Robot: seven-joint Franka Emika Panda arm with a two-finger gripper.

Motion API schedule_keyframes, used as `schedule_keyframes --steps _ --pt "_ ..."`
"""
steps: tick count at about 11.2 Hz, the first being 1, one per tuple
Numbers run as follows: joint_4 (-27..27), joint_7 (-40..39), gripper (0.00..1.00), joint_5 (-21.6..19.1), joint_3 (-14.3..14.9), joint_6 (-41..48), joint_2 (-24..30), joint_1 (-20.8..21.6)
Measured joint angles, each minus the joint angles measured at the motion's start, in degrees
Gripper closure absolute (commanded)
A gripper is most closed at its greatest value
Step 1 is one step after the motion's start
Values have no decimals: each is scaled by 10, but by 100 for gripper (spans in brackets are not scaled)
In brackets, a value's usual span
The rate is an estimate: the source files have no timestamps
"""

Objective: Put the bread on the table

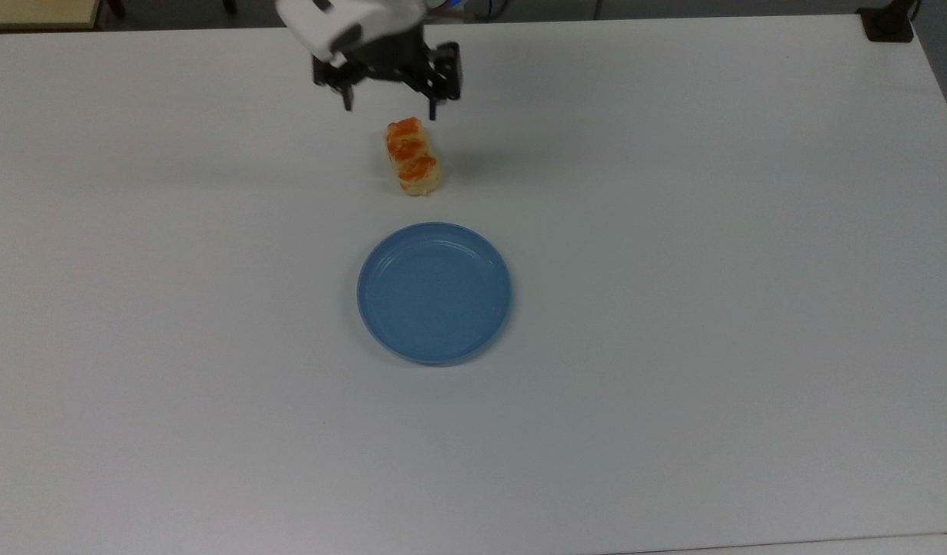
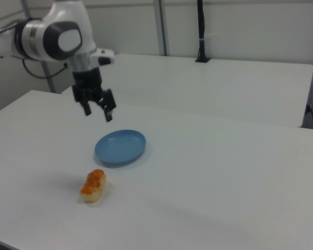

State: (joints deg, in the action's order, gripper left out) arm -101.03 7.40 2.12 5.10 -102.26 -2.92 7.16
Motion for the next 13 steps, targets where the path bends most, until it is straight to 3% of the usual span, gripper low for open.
schedule_keyframes --steps 4,13 --pt "58 -1 0 0 -4 44 4 -54" --pt "63 -1 0 0 -6 54 2 -55"
